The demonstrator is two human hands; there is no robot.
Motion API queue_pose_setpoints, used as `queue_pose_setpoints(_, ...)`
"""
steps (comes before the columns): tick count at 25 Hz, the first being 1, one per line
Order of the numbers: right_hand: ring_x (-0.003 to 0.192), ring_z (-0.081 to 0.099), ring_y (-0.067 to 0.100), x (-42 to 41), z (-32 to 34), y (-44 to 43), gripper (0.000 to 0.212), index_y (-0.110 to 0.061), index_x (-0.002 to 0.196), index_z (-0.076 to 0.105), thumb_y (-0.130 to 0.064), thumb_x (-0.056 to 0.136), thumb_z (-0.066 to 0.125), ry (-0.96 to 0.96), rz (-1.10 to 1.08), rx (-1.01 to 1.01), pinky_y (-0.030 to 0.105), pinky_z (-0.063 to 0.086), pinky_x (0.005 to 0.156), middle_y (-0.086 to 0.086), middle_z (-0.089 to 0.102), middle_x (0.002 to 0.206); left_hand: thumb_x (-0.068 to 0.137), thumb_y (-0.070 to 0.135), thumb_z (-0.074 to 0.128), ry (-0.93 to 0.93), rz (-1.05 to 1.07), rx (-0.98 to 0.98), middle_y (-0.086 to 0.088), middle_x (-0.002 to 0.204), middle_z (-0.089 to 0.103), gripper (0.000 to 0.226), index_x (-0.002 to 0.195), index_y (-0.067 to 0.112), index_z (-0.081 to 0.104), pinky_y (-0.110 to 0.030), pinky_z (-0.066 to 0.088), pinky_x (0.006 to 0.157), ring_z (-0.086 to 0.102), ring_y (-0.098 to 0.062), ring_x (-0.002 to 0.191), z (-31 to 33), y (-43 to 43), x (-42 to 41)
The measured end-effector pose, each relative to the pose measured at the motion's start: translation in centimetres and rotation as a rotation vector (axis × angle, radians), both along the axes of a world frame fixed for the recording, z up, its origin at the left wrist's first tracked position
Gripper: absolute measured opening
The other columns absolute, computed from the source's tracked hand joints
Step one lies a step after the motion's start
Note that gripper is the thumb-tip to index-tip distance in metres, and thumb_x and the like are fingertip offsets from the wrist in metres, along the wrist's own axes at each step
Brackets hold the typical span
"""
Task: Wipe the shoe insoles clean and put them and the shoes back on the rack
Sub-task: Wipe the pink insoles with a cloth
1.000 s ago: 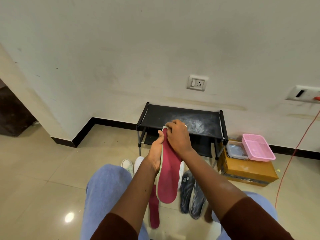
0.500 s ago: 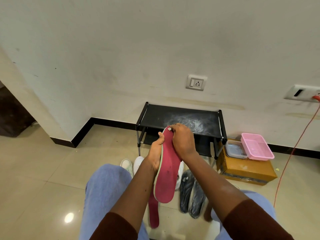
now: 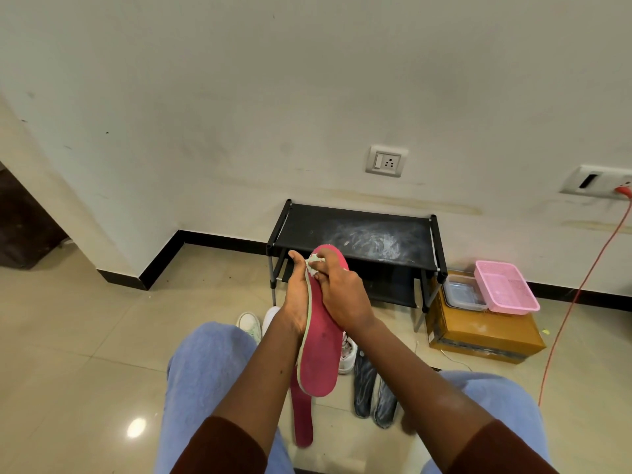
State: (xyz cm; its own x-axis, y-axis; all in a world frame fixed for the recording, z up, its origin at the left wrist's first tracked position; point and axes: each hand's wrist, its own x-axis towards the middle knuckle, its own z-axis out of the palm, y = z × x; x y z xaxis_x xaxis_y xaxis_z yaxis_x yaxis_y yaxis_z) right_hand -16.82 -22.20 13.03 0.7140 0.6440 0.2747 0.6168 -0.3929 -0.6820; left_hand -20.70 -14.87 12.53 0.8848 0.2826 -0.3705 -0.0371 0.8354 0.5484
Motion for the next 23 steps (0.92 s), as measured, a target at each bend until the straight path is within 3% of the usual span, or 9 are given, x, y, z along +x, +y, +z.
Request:
queue_pose_setpoints(3,0.079,0.064,0.027,1.0,-0.5,0.3,0.016,-0.008,0.103,0.062,-0.013,0.091,0.053,-0.238,-0.021,-0.007,0.037,0.053,0.067,0.009,0.068,0.091,0.096,0.053,0.032,0.021,-0.008,-0.013,-0.008,0.082,0.067,0.055,0.094,0.009,0.064,-0.027,0.056,0.072,0.068,-0.017,0.077,0.2,-0.6,-0.3)
queue_pose_setpoints(5,0.070,0.060,0.027,1.7,-0.8,0.7,0.015,-0.003,0.085,0.068,-0.012,0.088,0.056,-0.368,-0.059,-0.040,0.030,0.049,0.057,0.011,0.065,0.080,0.100,0.040,0.032,0.037,-0.002,-0.015,-0.009,0.082,0.068,0.050,0.090,0.008,0.068,-0.023,0.056,0.068,0.069,-0.017,0.073,0.3,-1.0,-0.3)
queue_pose_setpoints(8,0.078,0.060,0.035,2.5,-1.0,1.2,0.013,0.003,0.086,0.068,-0.003,0.087,0.056,-0.346,-0.166,-0.105,0.032,0.048,0.061,0.019,0.064,0.084,0.103,0.037,0.025,0.062,-0.019,0.058,-0.005,0.064,0.071,0.049,0.087,0.010,0.063,-0.021,0.056,0.055,0.070,-0.014,0.058,0.3,-1.1,-0.2)
queue_pose_setpoints(11,0.070,0.061,0.038,3.0,-1.1,1.0,0.012,0.006,0.084,0.068,0.004,0.084,0.057,-0.335,-0.241,-0.064,0.038,0.053,0.061,0.020,0.063,0.076,0.102,0.043,0.021,0.084,-0.022,0.095,-0.005,0.070,0.073,0.050,0.096,0.011,0.060,-0.031,0.053,0.066,0.071,-0.016,0.063,-0.3,-0.8,-0.5)
queue_pose_setpoints(14,0.067,0.062,0.030,2.3,-1.4,0.7,0.015,0.001,0.079,0.070,-0.001,0.085,0.056,-0.345,-0.134,0.016,0.035,0.051,0.060,0.013,0.067,0.075,0.100,0.047,0.022,0.079,-0.009,0.086,-0.007,0.074,0.073,0.054,0.097,0.012,0.063,-0.034,0.049,0.071,0.071,-0.019,0.066,-1.0,0.0,-0.8)
queue_pose_setpoints(18,0.070,0.065,0.022,0.4,-2.2,-0.2,0.014,-0.004,0.083,0.072,-0.003,0.081,0.058,-0.332,0.085,0.145,0.024,0.048,0.069,0.007,0.072,0.078,0.101,0.044,0.024,0.069,0.023,0.087,-0.008,0.067,0.068,0.064,0.079,0.007,0.071,-0.031,0.052,0.068,0.069,-0.016,0.058,-1.3,0.9,-0.7)
queue_pose_setpoints(20,0.076,0.067,0.018,-0.2,-2.4,-0.8,0.013,-0.004,0.084,0.072,-0.002,0.079,0.060,-0.269,0.159,0.210,0.025,0.050,0.074,0.006,0.073,0.082,0.101,0.044,0.022,0.086,0.041,0.110,-0.007,0.063,0.069,0.059,0.088,0.004,0.063,-0.024,0.056,0.059,0.069,-0.016,0.057,-1.3,1.5,-0.8)
queue_pose_setpoints(23,0.077,0.063,0.013,-0.7,-2.4,-1.4,0.009,-0.006,0.082,0.071,-0.002,0.078,0.064,-0.299,0.244,0.256,0.020,0.047,0.074,0.003,0.071,0.080,0.099,0.050,0.023,0.077,0.001,0.105,-0.012,0.073,0.070,0.060,0.097,0.002,0.059,-0.026,0.057,0.056,0.070,-0.020,0.060,-1.5,2.2,-0.8)
